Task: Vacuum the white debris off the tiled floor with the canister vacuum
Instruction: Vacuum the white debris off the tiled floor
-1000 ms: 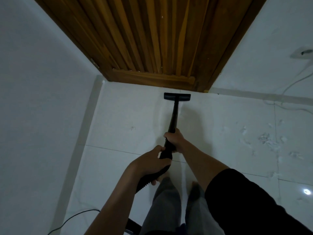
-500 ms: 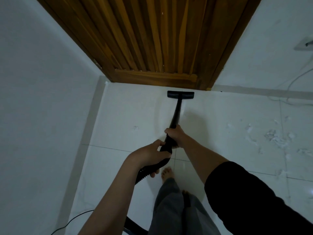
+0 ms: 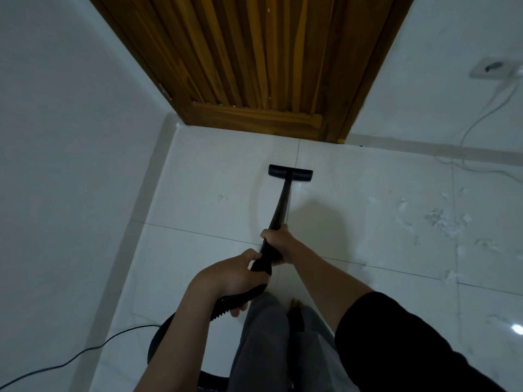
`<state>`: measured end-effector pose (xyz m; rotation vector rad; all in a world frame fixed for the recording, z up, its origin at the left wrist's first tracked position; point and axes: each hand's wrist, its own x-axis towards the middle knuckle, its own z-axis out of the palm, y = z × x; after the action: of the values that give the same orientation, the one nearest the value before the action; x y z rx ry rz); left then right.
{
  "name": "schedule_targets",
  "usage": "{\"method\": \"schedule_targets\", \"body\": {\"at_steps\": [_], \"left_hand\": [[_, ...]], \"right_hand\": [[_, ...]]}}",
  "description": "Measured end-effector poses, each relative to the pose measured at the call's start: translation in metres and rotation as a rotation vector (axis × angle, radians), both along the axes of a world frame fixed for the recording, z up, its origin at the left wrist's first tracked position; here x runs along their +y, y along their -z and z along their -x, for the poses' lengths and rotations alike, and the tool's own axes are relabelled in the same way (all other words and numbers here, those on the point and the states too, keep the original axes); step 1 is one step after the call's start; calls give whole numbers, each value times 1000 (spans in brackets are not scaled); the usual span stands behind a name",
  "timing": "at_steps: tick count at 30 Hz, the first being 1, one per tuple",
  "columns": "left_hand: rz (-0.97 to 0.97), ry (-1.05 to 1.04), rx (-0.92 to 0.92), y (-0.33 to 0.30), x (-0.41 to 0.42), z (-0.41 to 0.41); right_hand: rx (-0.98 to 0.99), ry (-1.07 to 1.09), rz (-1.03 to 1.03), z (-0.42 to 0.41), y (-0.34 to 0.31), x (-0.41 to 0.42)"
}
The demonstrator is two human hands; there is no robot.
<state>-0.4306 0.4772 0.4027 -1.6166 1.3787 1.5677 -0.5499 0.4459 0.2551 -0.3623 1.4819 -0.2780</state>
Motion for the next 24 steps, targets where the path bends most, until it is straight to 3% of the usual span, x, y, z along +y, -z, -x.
{"method": "schedule_targets", "body": {"at_steps": [24], "left_hand": [[-83,-36,55,9,111,-85]], "right_hand": [[56,-20,-41,-82,2,112]]}}
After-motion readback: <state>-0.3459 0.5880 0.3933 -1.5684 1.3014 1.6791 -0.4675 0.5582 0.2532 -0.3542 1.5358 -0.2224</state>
